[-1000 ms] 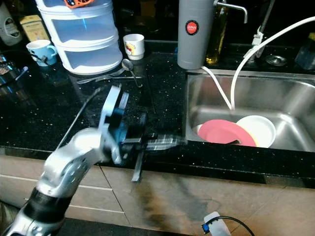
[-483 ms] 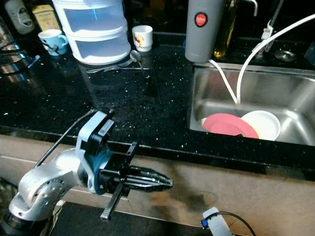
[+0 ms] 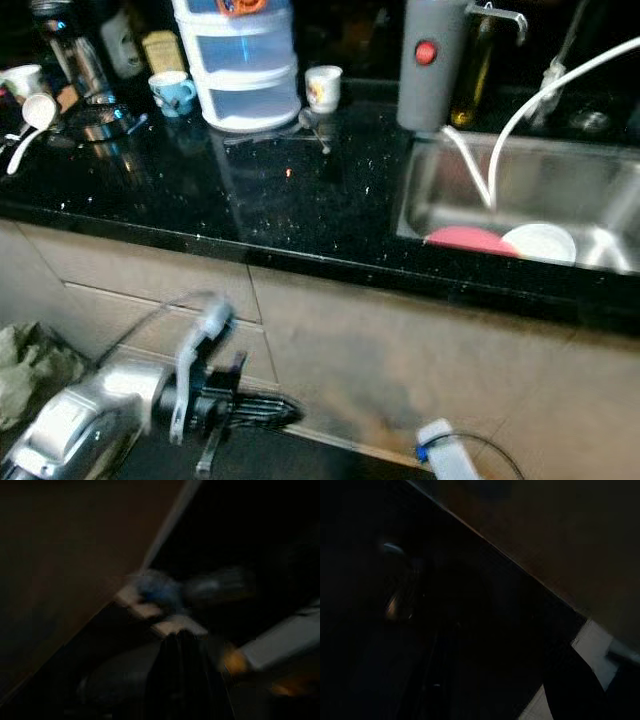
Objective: Kitchen organization
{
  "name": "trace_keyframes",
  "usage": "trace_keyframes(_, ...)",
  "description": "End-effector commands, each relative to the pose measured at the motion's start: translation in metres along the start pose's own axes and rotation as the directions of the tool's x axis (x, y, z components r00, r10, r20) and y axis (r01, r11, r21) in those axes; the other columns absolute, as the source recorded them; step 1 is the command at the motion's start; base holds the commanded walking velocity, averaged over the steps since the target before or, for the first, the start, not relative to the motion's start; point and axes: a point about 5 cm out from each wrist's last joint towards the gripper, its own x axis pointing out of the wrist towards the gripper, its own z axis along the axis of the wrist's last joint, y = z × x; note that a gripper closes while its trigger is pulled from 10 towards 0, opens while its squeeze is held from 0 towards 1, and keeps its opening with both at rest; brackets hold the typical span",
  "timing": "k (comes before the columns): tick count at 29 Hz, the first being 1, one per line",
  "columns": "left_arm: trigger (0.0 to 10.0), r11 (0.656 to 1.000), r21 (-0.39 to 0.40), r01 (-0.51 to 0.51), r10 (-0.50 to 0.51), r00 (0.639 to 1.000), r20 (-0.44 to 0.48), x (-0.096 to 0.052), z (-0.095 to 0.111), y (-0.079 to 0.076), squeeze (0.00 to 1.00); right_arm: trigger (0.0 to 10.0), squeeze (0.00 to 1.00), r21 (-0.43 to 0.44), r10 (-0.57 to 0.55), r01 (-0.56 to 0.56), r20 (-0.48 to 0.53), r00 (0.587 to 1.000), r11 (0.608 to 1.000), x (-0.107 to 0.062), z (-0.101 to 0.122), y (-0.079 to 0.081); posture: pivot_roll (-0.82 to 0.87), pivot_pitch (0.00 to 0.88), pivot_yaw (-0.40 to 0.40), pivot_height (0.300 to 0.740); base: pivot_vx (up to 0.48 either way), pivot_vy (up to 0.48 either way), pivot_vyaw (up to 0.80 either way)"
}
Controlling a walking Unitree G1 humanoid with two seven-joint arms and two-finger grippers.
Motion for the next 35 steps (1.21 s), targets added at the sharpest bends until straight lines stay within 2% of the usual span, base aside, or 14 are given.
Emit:
trace_keyframes(1,10.0,0.986,-0.082,-0.144,0.142,0.989,-0.029,-0.012,-0.023,0.018,0.00,10.0,0.00,0.052,-0.009,0.005,0.074,0.997,0.999,-0.002,0.015,-0.026,-0.01,0.000,-0.003,0.740,0.000,0.000,0.00)
trace_keyframes(7,10.0,0.919,-0.189,-0.345,0.335,0.939,-0.083,-0.025,-0.052,0.040,0.00,10.0,0.00,0.026,0.006,-0.011,0.200,0.980,1.000,-0.011,0.045,-0.070,-0.02,0.001,0.000,0.740,0.000,0.000,0.00)
trace_keyframes(9,10.0,0.827,-0.236,-0.509,0.480,0.860,-0.171,-0.029,-0.082,0.054,0.00,10.0,0.00,-0.006,0.090,-0.092,0.288,0.954,0.996,-0.018,0.059,-0.082,-0.02,0.005,0.002,0.740,0.000,0.000,0.00)
trace_keyframes(12,10.0,0.766,-0.243,-0.594,0.549,0.803,-0.232,-0.031,-0.096,0.059,0.00,10.0,0.00,-0.008,0.139,-0.145,0.334,0.932,0.989,-0.022,0.065,-0.086,-0.02,0.006,0.003,0.740,0.000,0.000,0.00)
trace_keyframes(15,10.0,0.670,-0.231,-0.705,0.651,0.708,-0.273,-0.034,-0.110,0.066,0.00,10.0,0.00,-0.048,0.372,-0.386,0.404,0.836,0.921,-0.030,0.074,-0.082,-0.02,0.011,0.007,0.740,0.000,0.000,0.00)
trace_keyframes(18,10.0,0.653,-0.218,-0.725,0.671,0.688,-0.277,-0.034,-0.112,0.067,0.00,10.0,0.00,-0.068,0.438,-0.453,0.414,0.798,0.889,-0.032,0.075,-0.080,-0.02,0.011,0.007,0.740,0.000,0.000,0.00)
trace_keyframes(23,10.0,0.566,-0.205,-0.798,0.741,0.602,-0.297,-0.030,-0.123,0.070,0.00,10.0,0.00,-0.223,0.745,-0.743,0.439,0.502,0.631,-0.060,0.086,-0.080,-0.02,0.012,0.007,0.740,0.000,0.000,0.00)
trace_keyframes(27,10.0,0.494,-0.182,-0.850,0.787,0.527,-0.321,-0.029,-0.132,0.070,0.00,10.0,0.00,-0.363,0.840,-0.819,0.486,0.240,0.444,-0.092,0.111,-0.072,-0.03,0.011,0.008,0.740,0.000,0.000,0.00)
trace_keyframes(28,10.0,0.494,-0.182,-0.850,0.787,0.527,-0.321,-0.029,-0.132,0.070,0.00,10.0,0.00,-0.363,0.840,-0.819,0.486,0.240,0.444,-0.092,0.111,-0.072,-0.03,0.011,0.008,0.740,0.000,0.000,0.00)
trace_keyframes(29,10.0,0.474,-0.181,-0.862,0.801,0.507,-0.318,-0.027,-0.135,0.070,0.00,10.0,0.00,-0.442,0.860,-0.817,0.495,0.123,0.371,-0.111,0.126,-0.066,-0.03,0.013,0.010,0.740,0.000,0.000,0.00)
trace_keyframes(30,10.0,0.474,-0.181,-0.862,0.801,0.507,-0.318,-0.027,-0.135,0.070,0.00,10.0,0.00,-0.442,0.860,-0.817,0.495,0.123,0.371,-0.111,0.126,-0.066,-0.03,0.013,0.010,0.740,0.000,0.000,0.00)
trace_keyframes(31,10.0,0.468,-0.186,-0.864,0.807,0.503,-0.310,-0.024,-0.136,0.069,0.00,10.0,0.00,-0.491,0.865,-0.804,0.499,0.055,0.335,-0.122,0.136,-0.062,-0.03,0.010,0.009,0.740,0.000,0.000,0.00)
trace_keyframes(32,10.0,0.468,-0.186,-0.864,0.807,0.503,-0.310,-0.024,-0.136,0.069,0.00,10.0,0.00,-0.491,0.865,-0.804,0.499,0.055,0.335,-0.122,0.136,-0.062,-0.03,0.010,0.009,0.740,0.000,0.000,0.00)
trace_keyframes(35,10.0,0.436,-0.197,-0.878,0.831,0.477,-0.287,-0.022,-0.136,0.070,0.00,10.0,0.00,-0.574,0.857,-0.773,0.510,-0.082,0.268,-0.143,0.155,-0.056,-0.03,0.010,0.011,0.740,0.000,0.000,0.00)
